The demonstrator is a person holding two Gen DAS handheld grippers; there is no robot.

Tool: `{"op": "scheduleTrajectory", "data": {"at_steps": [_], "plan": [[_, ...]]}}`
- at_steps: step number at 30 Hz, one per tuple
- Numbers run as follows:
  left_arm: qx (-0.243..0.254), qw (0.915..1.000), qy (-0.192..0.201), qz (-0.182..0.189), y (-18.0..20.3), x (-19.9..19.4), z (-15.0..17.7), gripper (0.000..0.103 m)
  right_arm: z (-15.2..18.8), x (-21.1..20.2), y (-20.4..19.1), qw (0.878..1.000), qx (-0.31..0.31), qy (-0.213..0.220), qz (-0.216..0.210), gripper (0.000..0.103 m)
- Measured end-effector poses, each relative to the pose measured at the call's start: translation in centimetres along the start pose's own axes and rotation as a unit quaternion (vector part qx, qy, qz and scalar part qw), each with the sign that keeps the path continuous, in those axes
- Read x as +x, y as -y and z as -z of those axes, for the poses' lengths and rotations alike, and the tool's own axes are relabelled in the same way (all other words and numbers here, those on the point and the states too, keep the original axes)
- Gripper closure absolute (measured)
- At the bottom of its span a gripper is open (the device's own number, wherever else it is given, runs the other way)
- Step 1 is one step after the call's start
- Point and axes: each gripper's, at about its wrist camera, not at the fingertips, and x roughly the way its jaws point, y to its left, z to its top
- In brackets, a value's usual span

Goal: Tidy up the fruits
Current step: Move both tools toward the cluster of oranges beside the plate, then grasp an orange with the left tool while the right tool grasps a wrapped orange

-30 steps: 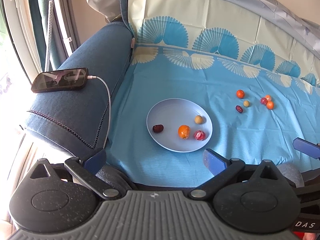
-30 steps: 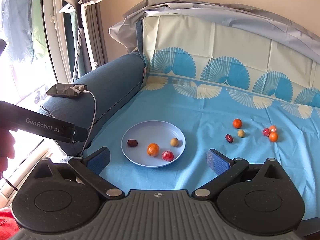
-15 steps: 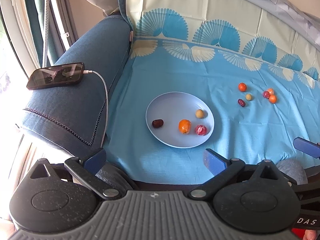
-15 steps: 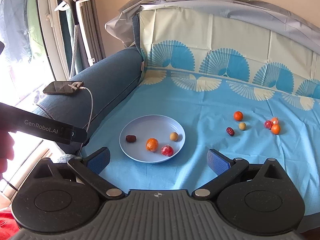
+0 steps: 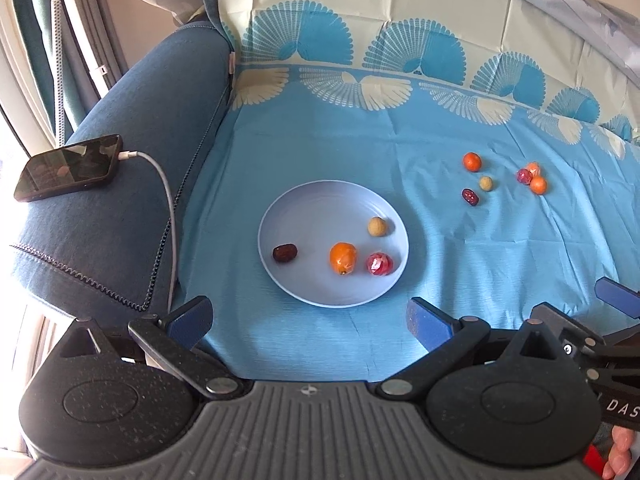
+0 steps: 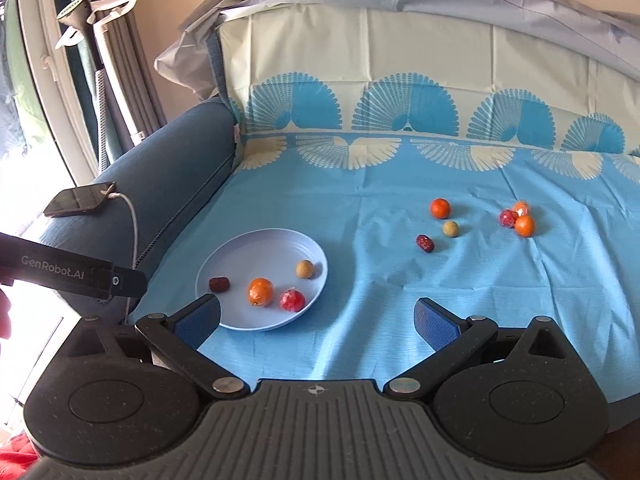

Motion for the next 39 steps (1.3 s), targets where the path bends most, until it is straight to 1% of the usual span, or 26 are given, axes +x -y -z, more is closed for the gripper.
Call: {"op": "scheduleTrajectory", "data": {"at_steps": [5, 9, 11, 13, 15, 17, 19, 21, 24, 28, 30, 32, 33, 34, 35, 37, 39], "plan": [[0.015, 0.9998, -0.004, 0.014, 3.1, 2.4, -3.2, 0.000, -1.3, 1.5, 5.0, 0.998, 0.032, 0.020, 0.057, 0.001], [0.028, 0.9990, -0.006, 0.035, 6.8, 5.6, -6.5, 0.000, -2.3, 3.6, 10.1, 0.991, 0.066, 0.035, 0.107, 0.001], [0.037, 0.9983, -0.004, 0.045, 8.9, 7.7, -8.3, 0.000, -2.8, 5.3, 12.9, 0.987, 0.077, 0.042, 0.135, 0.001], [0.053, 0.9972, 0.005, 0.053, 11.2, 10.3, -10.0, 0.000, -3.1, 7.5, 15.6, 0.983, 0.083, 0.048, 0.157, 0.001], [0.069, 0.9960, 0.010, 0.055, 13.8, 13.6, -11.7, 0.000, -3.1, 9.8, 18.1, 0.978, 0.088, 0.043, 0.185, 0.001], [0.079, 0.9950, 0.004, 0.061, 15.8, 16.8, -13.3, 0.000, -2.9, 12.5, 20.8, 0.972, 0.103, 0.033, 0.206, 0.001], [0.086, 0.9932, -0.005, 0.079, 17.9, 20.5, -14.9, 0.000, -2.9, 14.9, 23.0, 0.968, 0.113, 0.026, 0.222, 0.001], [0.092, 0.9914, -0.007, 0.093, 19.5, 23.6, -16.3, 0.000, -2.9, 17.1, 24.5, 0.966, 0.118, 0.023, 0.227, 0.001], [0.109, 0.9894, -0.021, 0.094, 22.2, 28.3, -18.3, 0.000, -3.2, 20.7, 26.5, 0.966, 0.120, 0.020, 0.228, 0.001], [0.133, 0.9851, -0.035, 0.103, 24.9, 32.6, -20.1, 0.000, -3.7, 25.4, 27.8, 0.967, 0.101, 0.006, 0.233, 0.001], [0.140, 0.9820, -0.053, 0.115, 25.9, 34.6, -20.6, 0.000, -3.7, 27.2, 28.3, 0.968, 0.093, -0.001, 0.235, 0.001], [0.143, 0.9786, -0.081, 0.124, 26.5, 36.6, -21.0, 0.000, -3.6, 28.9, 28.9, 0.968, 0.085, -0.012, 0.237, 0.001], [0.141, 0.9786, -0.090, 0.120, 26.7, 37.4, -21.0, 0.000, -3.4, 29.5, 29.1, 0.968, 0.081, -0.013, 0.237, 0.001], [0.140, 0.9788, -0.098, 0.114, 26.9, 38.1, -21.1, 0.000, -3.1, 29.6, 29.2, 0.969, 0.072, 0.004, 0.236, 0.001], [0.140, 0.9786, -0.101, 0.112, 27.0, 38.5, -21.1, 0.000, -2.9, 29.6, 29.2, 0.970, 0.064, 0.009, 0.235, 0.001], [0.142, 0.9799, -0.091, 0.106, 27.4, 38.2, -21.0, 0.000, -2.9, 29.5, 29.3, 0.970, 0.066, 0.013, 0.231, 0.001], [0.158, 0.9779, -0.086, 0.107, 27.8, 38.0, -20.9, 0.000, -2.9, 29.4, 29.3, 0.971, 0.066, 0.014, 0.231, 0.001]]}}
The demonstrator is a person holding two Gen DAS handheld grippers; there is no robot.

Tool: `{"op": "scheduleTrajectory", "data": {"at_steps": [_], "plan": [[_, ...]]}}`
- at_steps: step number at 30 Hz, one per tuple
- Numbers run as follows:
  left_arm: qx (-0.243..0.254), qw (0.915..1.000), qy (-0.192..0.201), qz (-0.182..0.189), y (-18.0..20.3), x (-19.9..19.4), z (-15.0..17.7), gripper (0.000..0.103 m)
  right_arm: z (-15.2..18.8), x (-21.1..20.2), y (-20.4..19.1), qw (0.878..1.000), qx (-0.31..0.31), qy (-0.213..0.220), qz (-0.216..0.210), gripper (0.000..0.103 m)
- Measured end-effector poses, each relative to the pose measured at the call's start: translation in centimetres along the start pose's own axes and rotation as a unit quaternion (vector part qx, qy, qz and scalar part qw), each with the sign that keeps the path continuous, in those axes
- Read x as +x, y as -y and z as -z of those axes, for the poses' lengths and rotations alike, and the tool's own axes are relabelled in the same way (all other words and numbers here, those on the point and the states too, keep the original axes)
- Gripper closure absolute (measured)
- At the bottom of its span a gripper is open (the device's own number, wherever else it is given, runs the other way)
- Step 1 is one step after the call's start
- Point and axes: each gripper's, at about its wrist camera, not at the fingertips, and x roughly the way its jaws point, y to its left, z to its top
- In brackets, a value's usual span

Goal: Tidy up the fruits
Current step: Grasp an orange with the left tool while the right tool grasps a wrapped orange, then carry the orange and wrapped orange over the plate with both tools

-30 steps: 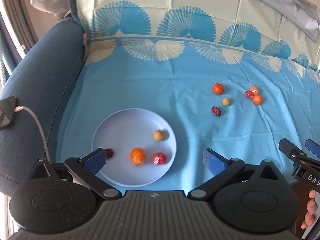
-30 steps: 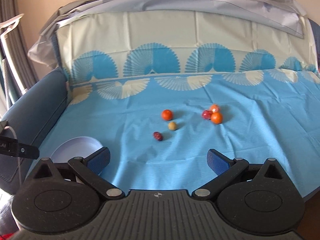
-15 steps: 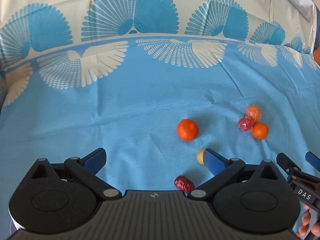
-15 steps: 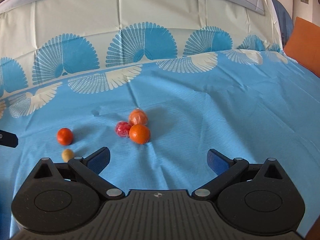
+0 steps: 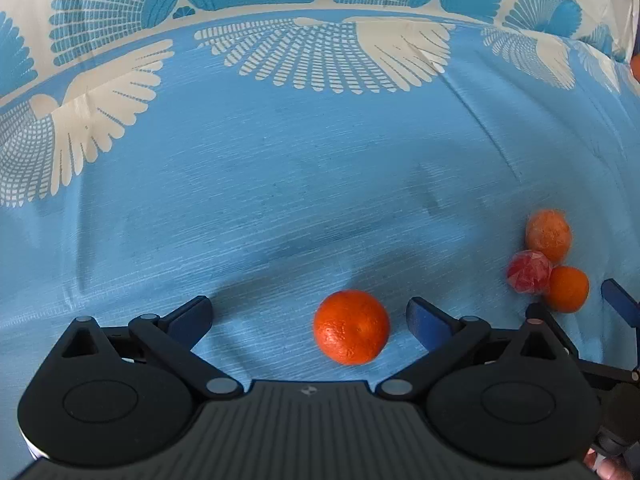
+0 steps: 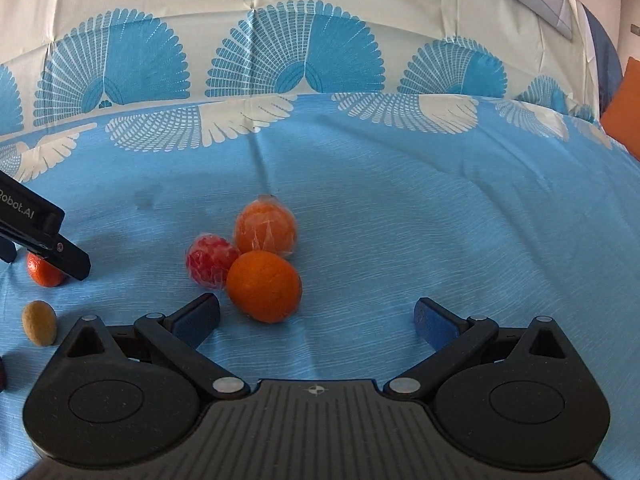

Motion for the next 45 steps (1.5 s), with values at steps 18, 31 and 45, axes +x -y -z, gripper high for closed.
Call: {"op": "scheduleTrajectory", "data": {"at_steps": [18, 31, 45], "plan": [[0.009, 0.9941, 0.105, -0.023, -2.6, -17.0, 6.2, 0.066, -1.5, -12.6, 3.5, 0.994, 0.093, 0.037, 0.034, 0.068], [-0.045, 0.9835, 0.139, -0.107, -8.1, -35.9, 23.5, 0.066, -1.5, -32.8, -2.8, 0.989, 0.043, 0.104, -0.101, 0.068], [-0.155, 0.9748, 0.113, -0.115, -11.7, -42.3, 37.7, 0.066, 4.2, -44.4, -12.2, 0.969, -0.058, 0.053, -0.234, 0.068]]}}
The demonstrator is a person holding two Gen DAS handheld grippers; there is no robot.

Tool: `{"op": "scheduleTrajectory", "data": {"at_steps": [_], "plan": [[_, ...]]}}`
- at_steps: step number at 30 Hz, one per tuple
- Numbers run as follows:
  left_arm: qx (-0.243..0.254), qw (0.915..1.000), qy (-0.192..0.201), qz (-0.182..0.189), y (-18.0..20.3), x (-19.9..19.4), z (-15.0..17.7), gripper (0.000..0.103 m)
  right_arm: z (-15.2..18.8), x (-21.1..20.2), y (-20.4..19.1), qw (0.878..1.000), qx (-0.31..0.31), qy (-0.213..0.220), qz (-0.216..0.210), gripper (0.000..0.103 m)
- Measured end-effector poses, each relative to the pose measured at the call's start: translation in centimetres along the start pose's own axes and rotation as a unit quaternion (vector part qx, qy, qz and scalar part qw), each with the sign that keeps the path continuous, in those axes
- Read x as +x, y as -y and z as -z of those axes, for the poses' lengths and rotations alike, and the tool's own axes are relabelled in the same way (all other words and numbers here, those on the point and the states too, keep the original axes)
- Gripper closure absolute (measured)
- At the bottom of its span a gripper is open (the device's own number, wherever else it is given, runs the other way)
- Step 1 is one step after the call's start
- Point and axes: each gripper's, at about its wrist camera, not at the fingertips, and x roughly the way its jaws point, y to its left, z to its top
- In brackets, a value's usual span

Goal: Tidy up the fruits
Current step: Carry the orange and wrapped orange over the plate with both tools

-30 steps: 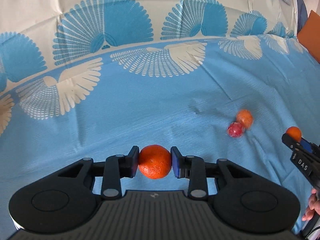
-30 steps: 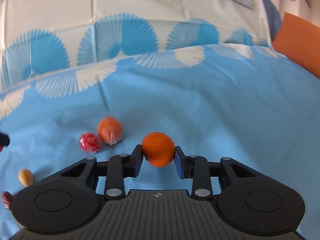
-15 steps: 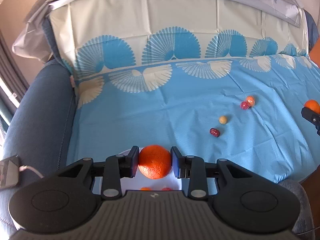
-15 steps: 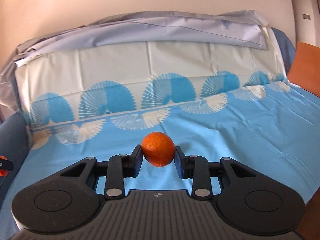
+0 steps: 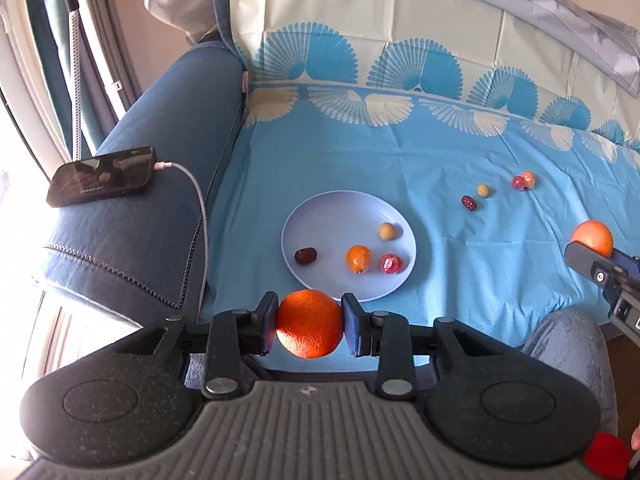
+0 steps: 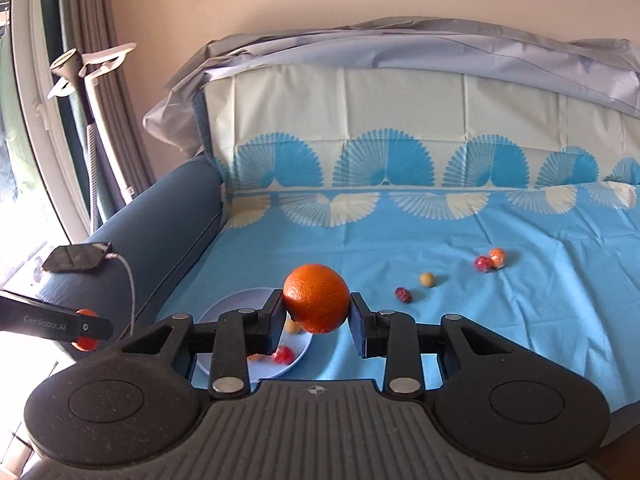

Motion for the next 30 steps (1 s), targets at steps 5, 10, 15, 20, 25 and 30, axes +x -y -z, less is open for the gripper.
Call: {"op": "scheduleTrajectory", "data": {"at_steps": [5, 10, 15, 20, 25, 30], "plan": [[-0.009, 0.9999, 0.010, 0.003, -0.9, -1.6, 1.6, 0.066, 0.7, -1.7, -2.5, 0.999, -0.042, 0.008, -0.001, 0.068], [-0.028, 0.9994, 0.015, 0.013, -1.3, -2.3, 2.2, 0.066, 0.6, -3.1, -3.4, 0.998, -0.065, 0.025, 0.000, 0.068], [-0.025, 0.9994, 0.018, 0.011, -1.2, -2.7, 2.5, 0.065, 0.5, -3.5, -3.8, 0.997, -0.074, 0.028, 0.000, 0.068], [-0.024, 0.9995, 0.018, 0.012, -1.1, -2.6, 2.6, 0.065, 0.6, -3.5, -3.9, 0.997, -0.075, 0.027, -0.001, 0.068], [-0.025, 0.9995, 0.014, 0.012, -1.2, -2.3, 2.5, 0.066, 0.6, -3.4, -3.7, 0.997, -0.075, 0.024, -0.002, 0.068], [-0.026, 0.9996, 0.009, 0.010, -1.3, -1.9, 2.4, 0.065, 0.6, -3.1, -3.6, 0.997, -0.073, 0.019, -0.001, 0.068]]}}
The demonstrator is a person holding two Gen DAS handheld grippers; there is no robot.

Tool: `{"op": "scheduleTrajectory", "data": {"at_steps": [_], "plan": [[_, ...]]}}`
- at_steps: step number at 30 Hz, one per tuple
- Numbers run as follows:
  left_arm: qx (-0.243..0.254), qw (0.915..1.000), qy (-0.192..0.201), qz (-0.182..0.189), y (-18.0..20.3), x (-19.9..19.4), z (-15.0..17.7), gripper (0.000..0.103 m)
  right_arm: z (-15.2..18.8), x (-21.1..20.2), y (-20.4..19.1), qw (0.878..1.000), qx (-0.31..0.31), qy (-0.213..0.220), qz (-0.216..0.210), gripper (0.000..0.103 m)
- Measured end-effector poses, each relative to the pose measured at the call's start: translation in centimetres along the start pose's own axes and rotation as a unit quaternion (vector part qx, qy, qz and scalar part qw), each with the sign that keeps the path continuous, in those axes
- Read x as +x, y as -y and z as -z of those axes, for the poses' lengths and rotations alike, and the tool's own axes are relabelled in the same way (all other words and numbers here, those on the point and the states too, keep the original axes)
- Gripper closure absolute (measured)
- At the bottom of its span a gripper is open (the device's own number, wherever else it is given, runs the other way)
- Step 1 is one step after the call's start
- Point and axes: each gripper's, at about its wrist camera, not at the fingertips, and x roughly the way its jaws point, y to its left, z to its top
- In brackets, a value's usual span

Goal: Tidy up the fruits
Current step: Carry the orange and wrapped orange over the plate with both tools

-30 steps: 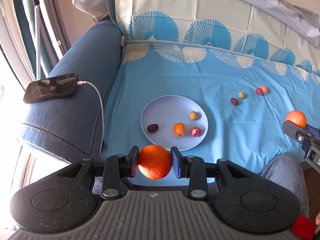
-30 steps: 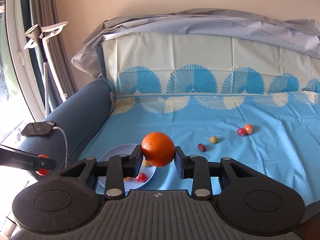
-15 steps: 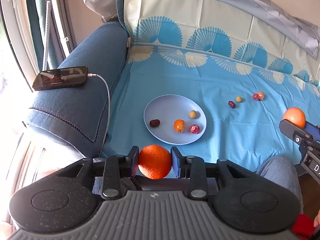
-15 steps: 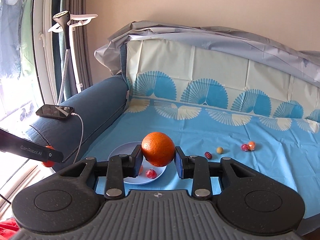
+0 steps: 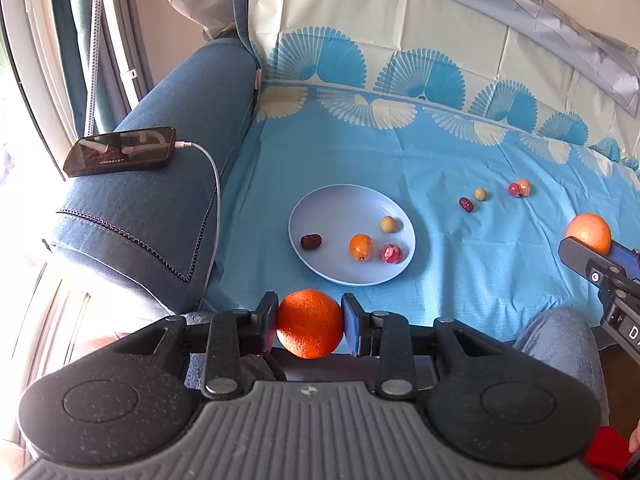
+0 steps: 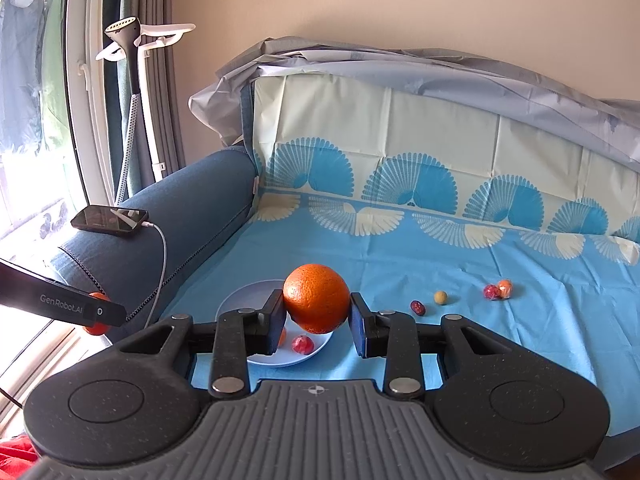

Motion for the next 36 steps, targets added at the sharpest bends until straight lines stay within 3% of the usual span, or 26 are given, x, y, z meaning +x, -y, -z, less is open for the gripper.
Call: {"op": "scheduleTrajectory", "data": {"at_steps": [36], "plan": [[-0.018, 0.9996, -0.018, -0.013, -1.0, 2.8, -1.4, 0.065, 0.0, 3.4, 0.1, 0.999, 0.000, -0.039, -0.005, 0.068]]}}
